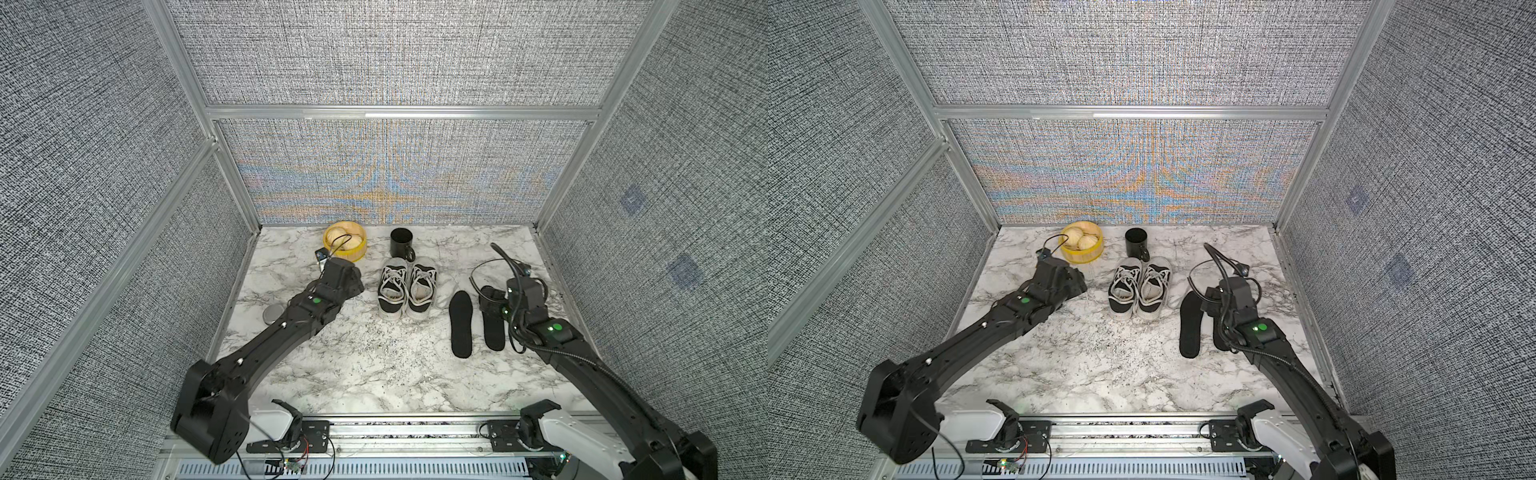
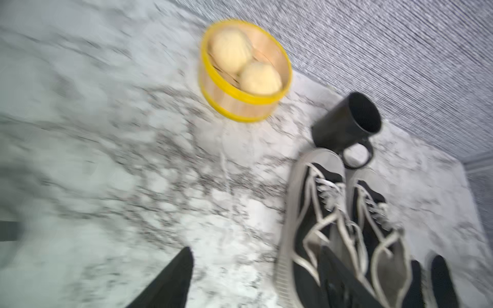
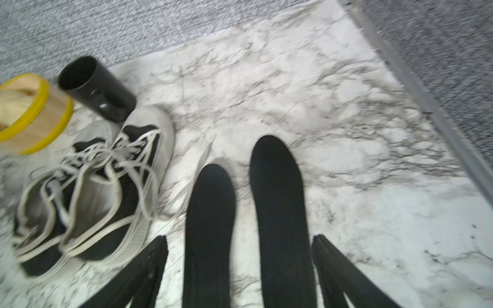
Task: Remove the insole from the shoe
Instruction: Place the insole at the center of the board, then reset both arms
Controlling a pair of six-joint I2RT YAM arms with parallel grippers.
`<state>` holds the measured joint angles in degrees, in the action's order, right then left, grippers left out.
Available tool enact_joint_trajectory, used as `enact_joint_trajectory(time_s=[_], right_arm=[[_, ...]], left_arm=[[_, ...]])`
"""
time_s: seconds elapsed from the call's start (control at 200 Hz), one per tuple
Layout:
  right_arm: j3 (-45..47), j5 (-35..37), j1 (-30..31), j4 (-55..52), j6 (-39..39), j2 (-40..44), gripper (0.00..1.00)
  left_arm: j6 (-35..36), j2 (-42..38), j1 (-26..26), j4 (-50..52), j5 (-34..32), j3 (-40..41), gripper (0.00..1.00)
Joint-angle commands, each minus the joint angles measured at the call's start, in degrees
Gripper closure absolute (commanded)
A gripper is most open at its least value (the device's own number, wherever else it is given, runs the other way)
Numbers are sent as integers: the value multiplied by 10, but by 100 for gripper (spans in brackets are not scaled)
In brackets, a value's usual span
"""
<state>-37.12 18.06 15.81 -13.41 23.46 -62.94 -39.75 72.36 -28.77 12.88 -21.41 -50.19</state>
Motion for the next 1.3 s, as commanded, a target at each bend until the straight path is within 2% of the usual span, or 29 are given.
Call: enact_joint_trajectory(time_s=[0.0, 0.1, 0.215, 0.335, 0.385, 0.47, 0.53, 0.605, 0.685, 0.765, 0.896, 1.021, 1.296], right_arm=[[79, 23, -23, 246, -119, 29, 13], [181, 35, -37, 431, -208, 29, 13], [217, -24, -100, 521, -197, -28, 12], [238, -56, -111, 651, -213, -107, 11], [224, -72, -111, 666, -223, -126, 11], [230, -83, -113, 786, -255, -183, 10], [218, -126, -127, 788, -253, -224, 10], [264, -151, -145, 918, -239, -259, 7], [243, -144, -158, 839, -223, -239, 2], [260, -144, -157, 905, -226, -257, 2], [249, -145, -156, 855, -229, -238, 2], [251, -143, -153, 867, -232, -242, 2], [236, -141, -150, 846, -234, -252, 2]], left_arm=[[142, -44, 37, -21, -109, 47, 0], [199, -85, 97, -54, -94, 93, 0], [255, -98, 153, -117, -73, 148, 0], [277, -83, 196, -164, -32, 180, 0], [284, -70, 208, -193, -19, 194, 0], [294, -40, 220, -269, -1, 221, 0], [303, -21, 221, -343, 9, 243, 0], [314, 9, 220, -443, 20, 272, 0], [350, 37, 221, -463, 33, 255, 0], [358, 72, 233, -476, 75, 246, 0], [385, 156, 234, -631, 104, 278, 0], [358, 126, 234, -520, 84, 247, 0], [357, 128, 234, -522, 83, 247, 1]])
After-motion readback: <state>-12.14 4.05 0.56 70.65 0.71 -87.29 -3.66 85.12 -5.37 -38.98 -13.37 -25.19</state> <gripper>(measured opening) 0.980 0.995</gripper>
